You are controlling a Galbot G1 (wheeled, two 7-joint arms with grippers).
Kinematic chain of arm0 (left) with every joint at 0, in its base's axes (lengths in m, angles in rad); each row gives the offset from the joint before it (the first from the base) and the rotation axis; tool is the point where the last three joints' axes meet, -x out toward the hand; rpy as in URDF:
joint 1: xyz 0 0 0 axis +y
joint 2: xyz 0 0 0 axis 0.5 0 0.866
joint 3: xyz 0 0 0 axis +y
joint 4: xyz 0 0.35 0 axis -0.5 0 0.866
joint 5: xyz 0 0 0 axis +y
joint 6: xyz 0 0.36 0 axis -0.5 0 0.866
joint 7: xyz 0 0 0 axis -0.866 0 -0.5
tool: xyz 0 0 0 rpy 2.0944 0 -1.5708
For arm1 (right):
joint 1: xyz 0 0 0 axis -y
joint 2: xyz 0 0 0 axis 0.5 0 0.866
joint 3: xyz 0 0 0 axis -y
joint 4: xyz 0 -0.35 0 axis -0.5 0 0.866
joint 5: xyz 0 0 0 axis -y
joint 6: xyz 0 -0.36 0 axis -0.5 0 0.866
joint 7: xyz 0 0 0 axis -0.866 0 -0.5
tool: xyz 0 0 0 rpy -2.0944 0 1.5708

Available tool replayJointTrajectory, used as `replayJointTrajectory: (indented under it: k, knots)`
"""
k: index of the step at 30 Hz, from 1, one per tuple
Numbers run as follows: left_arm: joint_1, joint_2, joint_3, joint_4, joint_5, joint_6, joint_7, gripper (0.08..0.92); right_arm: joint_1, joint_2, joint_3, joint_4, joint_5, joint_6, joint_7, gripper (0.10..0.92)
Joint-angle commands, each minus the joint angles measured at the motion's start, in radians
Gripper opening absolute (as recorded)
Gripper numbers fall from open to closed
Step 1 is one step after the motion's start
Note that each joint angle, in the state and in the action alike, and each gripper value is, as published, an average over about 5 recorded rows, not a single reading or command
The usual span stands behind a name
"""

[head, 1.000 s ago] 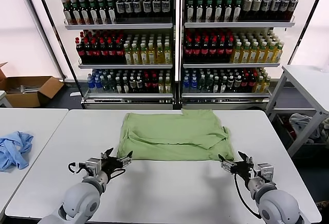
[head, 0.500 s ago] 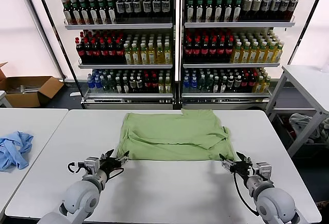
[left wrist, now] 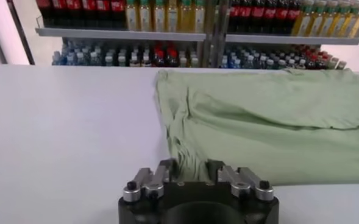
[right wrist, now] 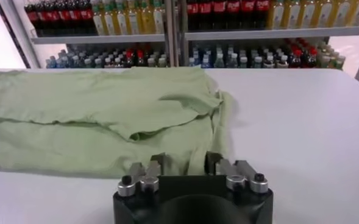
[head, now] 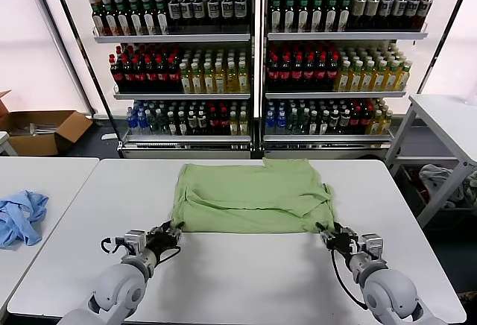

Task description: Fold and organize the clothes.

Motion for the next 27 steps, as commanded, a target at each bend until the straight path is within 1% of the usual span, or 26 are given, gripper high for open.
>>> replayJointTrajectory:
  k: [1, 5, 7, 9, 13, 17, 23, 27]
  knots:
    - [0.006, 0.003, 0.001, 0.002, 0.007, -0.002, 0.012, 0.245, 0.009, 0.004, -0.010, -0.010, -0.005, 0.003, -0.001, 0.237]
    - [0.021, 0.013, 0.009, -0.012, 0.040, -0.014, 0.033, 0.135, -0.004, -0.010, 0.001, 0.010, -0.005, 0.009, -0.002, 0.135]
    - [0.025, 0.019, 0.014, -0.020, 0.055, -0.025, 0.041, 0.096, -0.011, -0.020, 0.008, 0.022, -0.005, 0.011, -0.003, 0.110]
    - [0.028, 0.025, 0.016, -0.027, 0.064, -0.036, 0.044, 0.082, -0.018, -0.029, 0.016, 0.034, -0.005, 0.014, -0.002, 0.106]
    - [0.042, 0.043, 0.009, -0.050, 0.065, -0.043, 0.031, 0.082, -0.043, -0.051, 0.034, 0.062, -0.005, 0.018, -0.003, 0.106]
    - [0.094, 0.081, -0.020, -0.098, 0.064, -0.043, -0.003, 0.082, -0.105, -0.087, 0.051, 0.112, -0.005, 0.020, -0.001, 0.106]
    - [0.228, 0.127, -0.056, -0.214, 0.056, -0.045, -0.101, 0.082, -0.238, -0.143, 0.096, 0.199, -0.007, 0.027, 0.005, 0.106]
    - [0.356, 0.139, -0.081, -0.327, 0.079, -0.032, -0.170, 0.082, -0.341, -0.146, 0.134, 0.252, -0.027, 0.034, 0.011, 0.106]
